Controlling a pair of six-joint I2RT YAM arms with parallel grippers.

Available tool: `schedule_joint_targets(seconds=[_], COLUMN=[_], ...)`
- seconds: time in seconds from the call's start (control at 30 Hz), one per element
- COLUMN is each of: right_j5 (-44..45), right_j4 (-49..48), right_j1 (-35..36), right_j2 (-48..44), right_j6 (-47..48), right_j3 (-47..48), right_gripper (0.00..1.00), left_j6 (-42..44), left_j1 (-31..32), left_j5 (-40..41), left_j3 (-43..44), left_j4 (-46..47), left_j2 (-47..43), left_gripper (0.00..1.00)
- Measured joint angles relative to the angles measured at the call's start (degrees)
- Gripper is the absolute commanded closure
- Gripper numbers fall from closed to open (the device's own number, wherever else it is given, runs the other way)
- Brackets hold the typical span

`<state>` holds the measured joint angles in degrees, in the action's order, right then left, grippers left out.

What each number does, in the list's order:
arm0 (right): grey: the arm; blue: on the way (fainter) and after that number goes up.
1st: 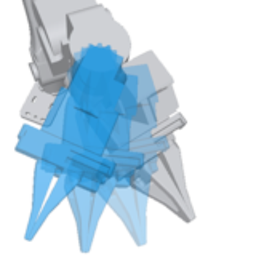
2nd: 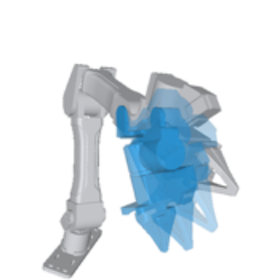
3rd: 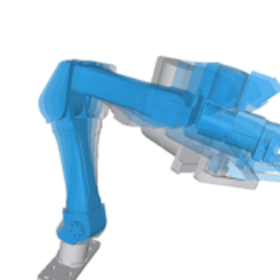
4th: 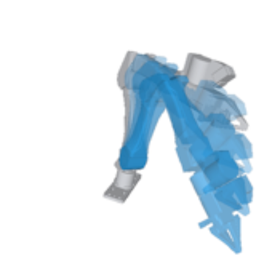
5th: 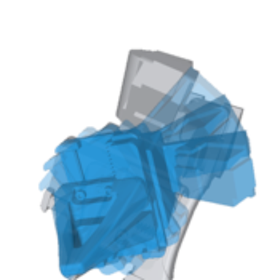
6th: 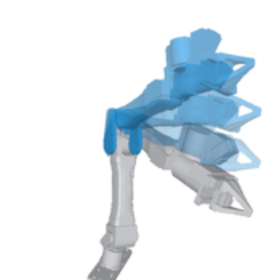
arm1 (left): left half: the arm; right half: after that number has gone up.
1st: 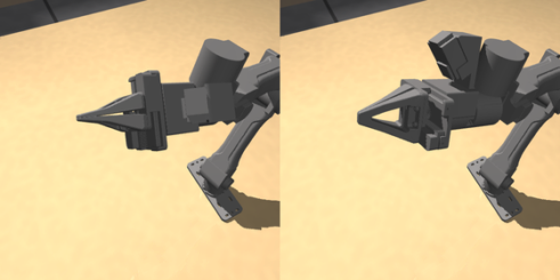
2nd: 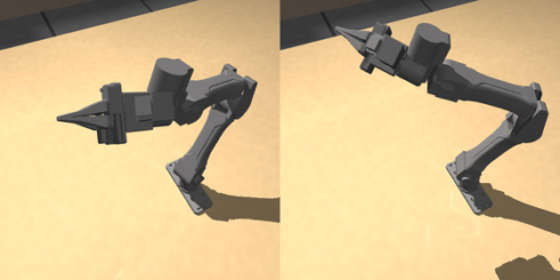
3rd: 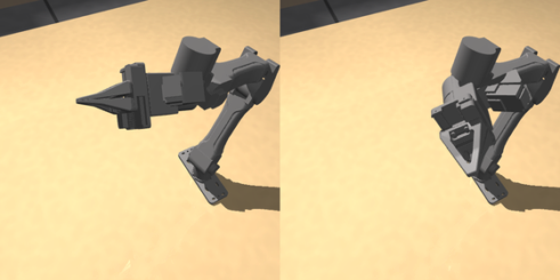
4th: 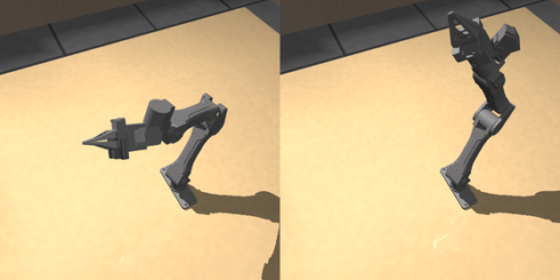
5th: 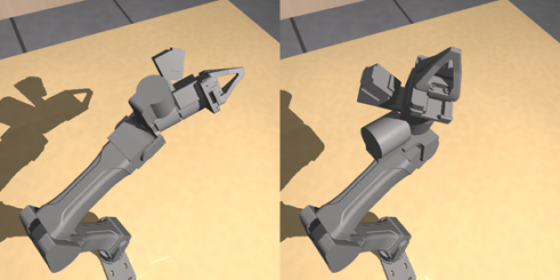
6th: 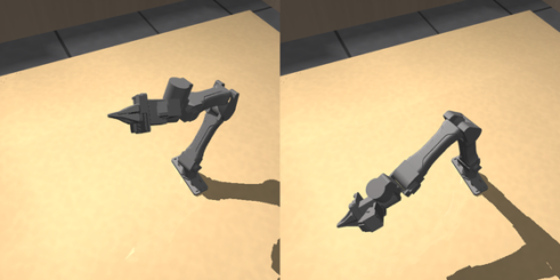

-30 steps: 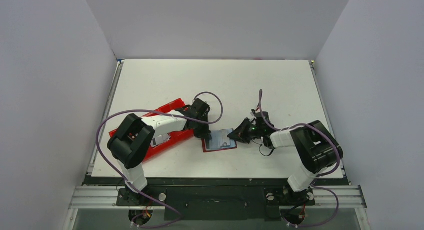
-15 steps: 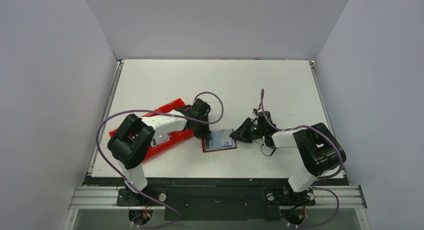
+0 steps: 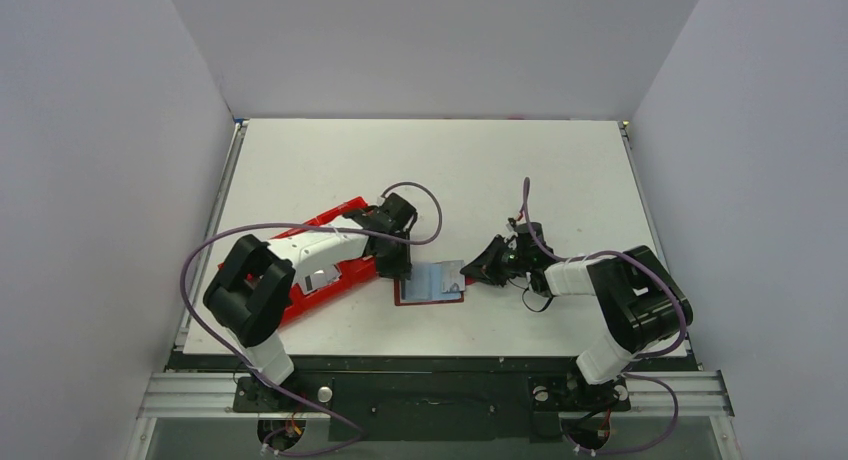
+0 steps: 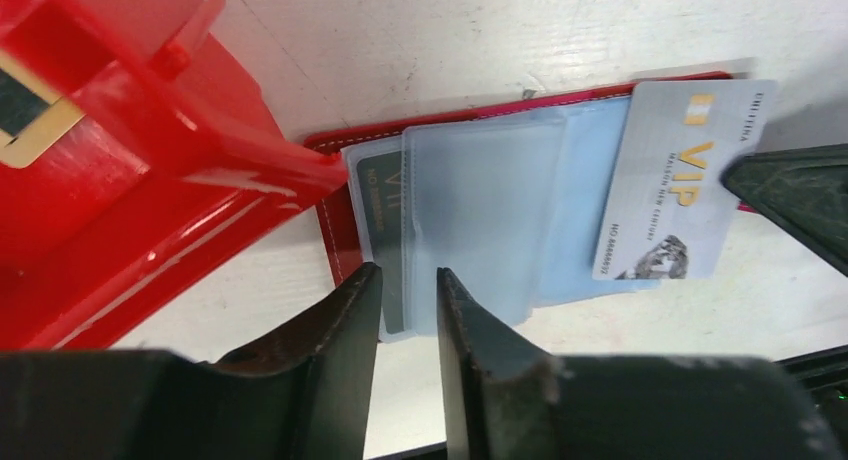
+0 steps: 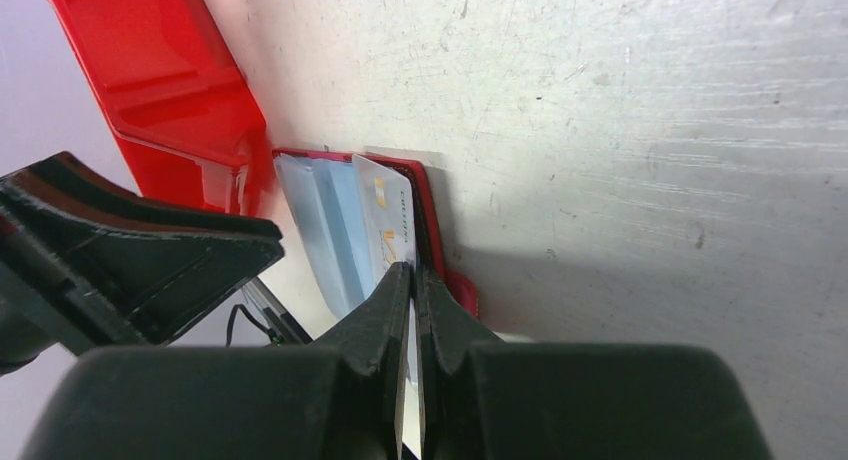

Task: Take the credit cards out of the card holder
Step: Remove the credit card from the card holder.

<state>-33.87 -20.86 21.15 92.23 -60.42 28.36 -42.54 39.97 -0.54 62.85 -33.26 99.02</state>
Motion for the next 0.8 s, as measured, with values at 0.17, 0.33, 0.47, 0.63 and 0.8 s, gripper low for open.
schedule_joint_targets(seconds=[0.17,0.33,0.47,0.63,0.8], right_j5=[-0.07,-0.55,-1.46,-2.95,-4.5], right_j4=[0.0,0.0,-0.11,-0.98,-3.69], right_j1=[-0.17,-0.17,-0.17,-0.17,-0.17], right_j2=[-0.13,-1.81,-3.28,-5.22,-7.58], right_j6=[-0.22,-0.92,-2.71,-5.75,-9.51], right_j3=[0.0,0.0,0.02,0.02,0.02], right_gripper=[1.0,1.0,1.0,1.0,1.0], left_j6=[1.03,1.31,1.05,0.07,-1.95], left_j1=[0.0,-0.24,-1.09,-2.21,-4.04], left_j5=[0.04,-2.75,-7.32,-12.57,-18.16], left_j3=[2.21,3.65,3.61,2.99,0.42], left_j4=[-1.9,-1.66,0.11,3.61,8.41], left_j2=[-2.64,-4.94,-5.2,-5.2,-5.2], left_gripper=[0.58,0.5,0.48,0.48,0.47])
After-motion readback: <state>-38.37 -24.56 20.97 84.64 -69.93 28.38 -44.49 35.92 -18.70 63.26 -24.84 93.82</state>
